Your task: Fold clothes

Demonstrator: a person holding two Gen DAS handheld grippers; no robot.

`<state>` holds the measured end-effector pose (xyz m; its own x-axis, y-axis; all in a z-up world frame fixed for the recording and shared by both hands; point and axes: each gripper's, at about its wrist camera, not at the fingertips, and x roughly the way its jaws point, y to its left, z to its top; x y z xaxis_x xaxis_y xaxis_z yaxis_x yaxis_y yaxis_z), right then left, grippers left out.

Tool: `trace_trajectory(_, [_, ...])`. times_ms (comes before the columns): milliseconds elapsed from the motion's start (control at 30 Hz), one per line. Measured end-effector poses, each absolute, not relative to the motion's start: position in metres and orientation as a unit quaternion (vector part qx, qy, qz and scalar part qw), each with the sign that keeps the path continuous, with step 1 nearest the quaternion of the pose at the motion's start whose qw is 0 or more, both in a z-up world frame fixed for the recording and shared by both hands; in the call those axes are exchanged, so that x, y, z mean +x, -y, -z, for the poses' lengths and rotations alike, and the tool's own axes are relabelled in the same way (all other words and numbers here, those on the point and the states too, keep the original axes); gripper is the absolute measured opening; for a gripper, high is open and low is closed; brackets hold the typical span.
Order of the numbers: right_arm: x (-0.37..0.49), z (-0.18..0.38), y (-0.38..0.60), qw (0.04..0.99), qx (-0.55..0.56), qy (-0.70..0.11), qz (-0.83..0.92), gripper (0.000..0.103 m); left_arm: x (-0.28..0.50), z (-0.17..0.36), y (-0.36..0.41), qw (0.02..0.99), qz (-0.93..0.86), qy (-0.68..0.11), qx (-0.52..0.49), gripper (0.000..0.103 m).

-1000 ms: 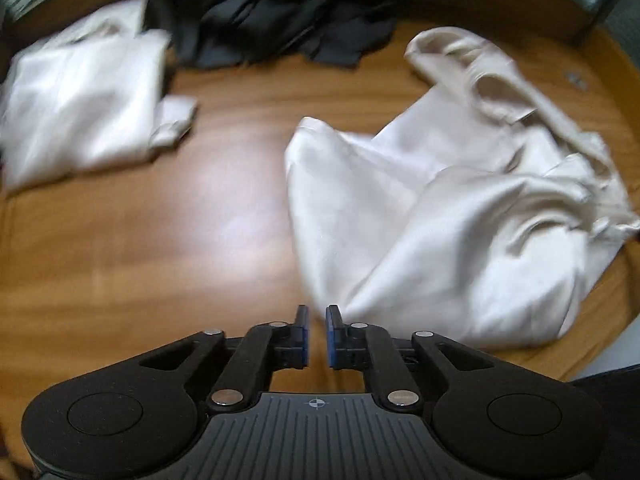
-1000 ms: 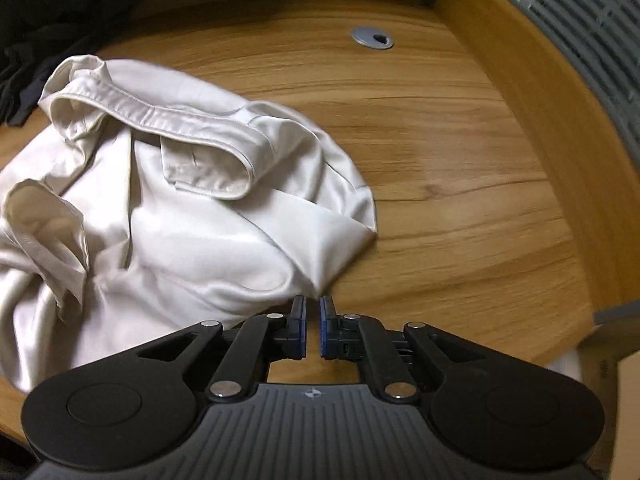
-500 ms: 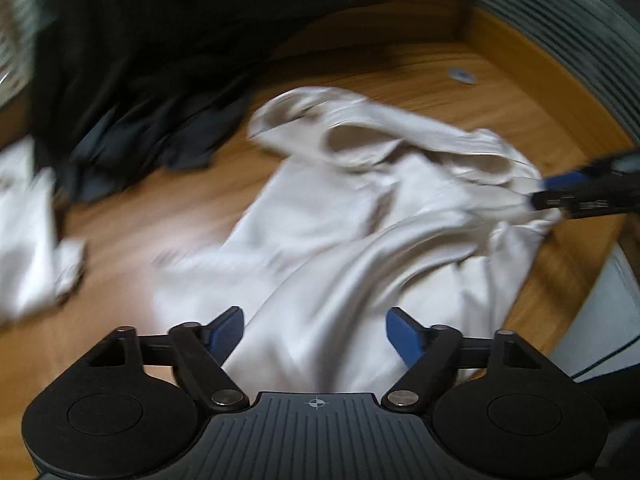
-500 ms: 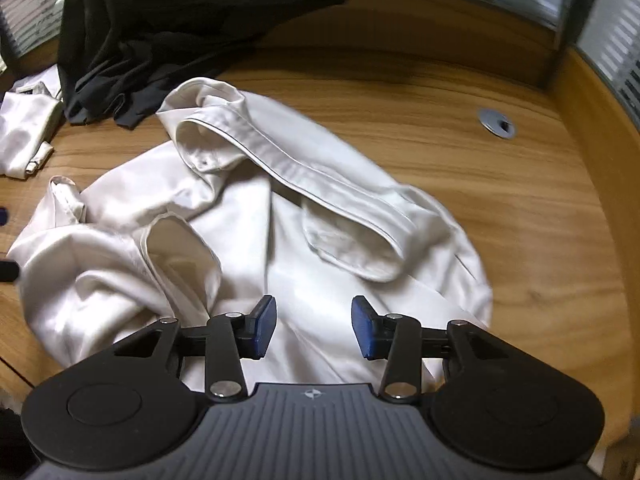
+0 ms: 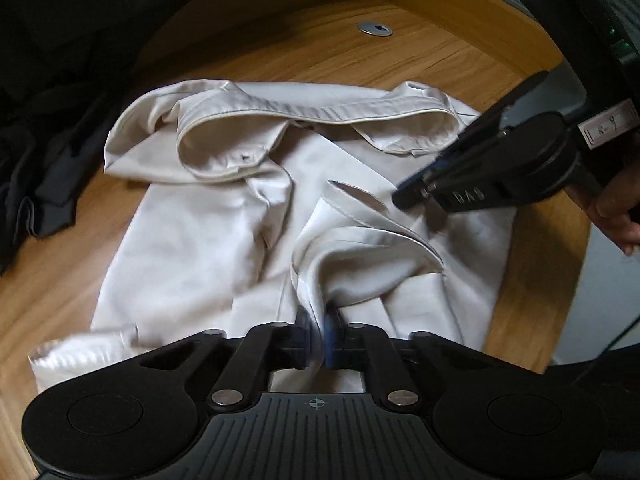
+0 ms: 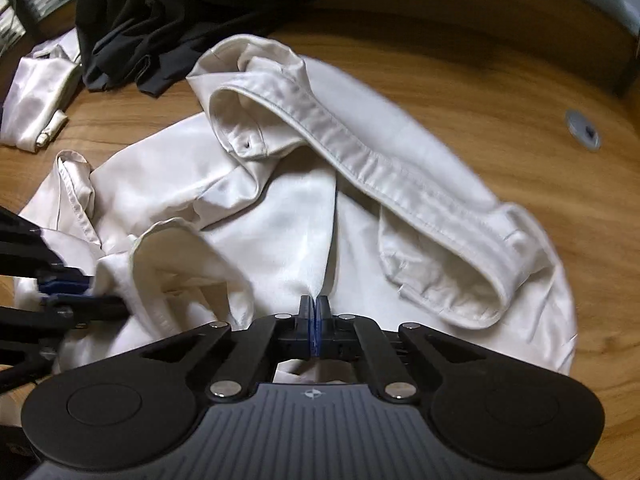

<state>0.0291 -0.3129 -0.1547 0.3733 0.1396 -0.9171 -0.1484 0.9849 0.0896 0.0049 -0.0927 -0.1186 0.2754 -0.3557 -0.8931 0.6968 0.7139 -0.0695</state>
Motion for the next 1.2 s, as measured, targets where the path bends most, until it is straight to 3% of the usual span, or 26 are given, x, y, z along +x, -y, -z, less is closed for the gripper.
trace_trajectory(433, [0.012, 0.11, 0.411, 0.858, -0.061, -0.501, 0.095, 0.0, -0.044, 0.097, -0.054, 0.785, 0.209, -0.571, 0.115, 0.005])
trace_trajectory(700, [-0.018, 0.104, 0.505, 0.817, -0.079, -0.503, 0.271, 0.0, -0.062, 0.1, -0.078, 0.782, 0.176, -0.591, 0.094, 0.006])
trace_trajectory(767, [-0.03, 0.107, 0.518, 0.814, -0.051, -0.513, 0.269, 0.0, -0.063, 0.097, -0.077, 0.783, 0.179, -0.589, 0.089, 0.011])
trace_trajectory(833, [-0.041, 0.107, 0.52, 0.816, -0.032, -0.516, 0.26, 0.006, -0.062, 0.09, -0.075, 0.787, 0.189, -0.581, 0.087, 0.025])
trace_trajectory(867, [-0.045, 0.105, 0.519, 0.818, -0.029, -0.516, 0.254, 0.01, -0.062, 0.085, -0.072, 0.79, 0.196, -0.574, 0.09, 0.03])
trace_trajectory(933, [-0.053, 0.099, 0.512, 0.827, -0.034, -0.51, 0.235, 0.031, -0.06, 0.071, -0.065, 0.8, 0.213, -0.551, 0.104, 0.046])
trace_trajectory(1200, [-0.054, 0.091, 0.423, 0.864, -0.008, -0.493, 0.101, 0.033, -0.026, 0.053, -0.009, 0.793, 0.303, -0.486, 0.207, 0.05])
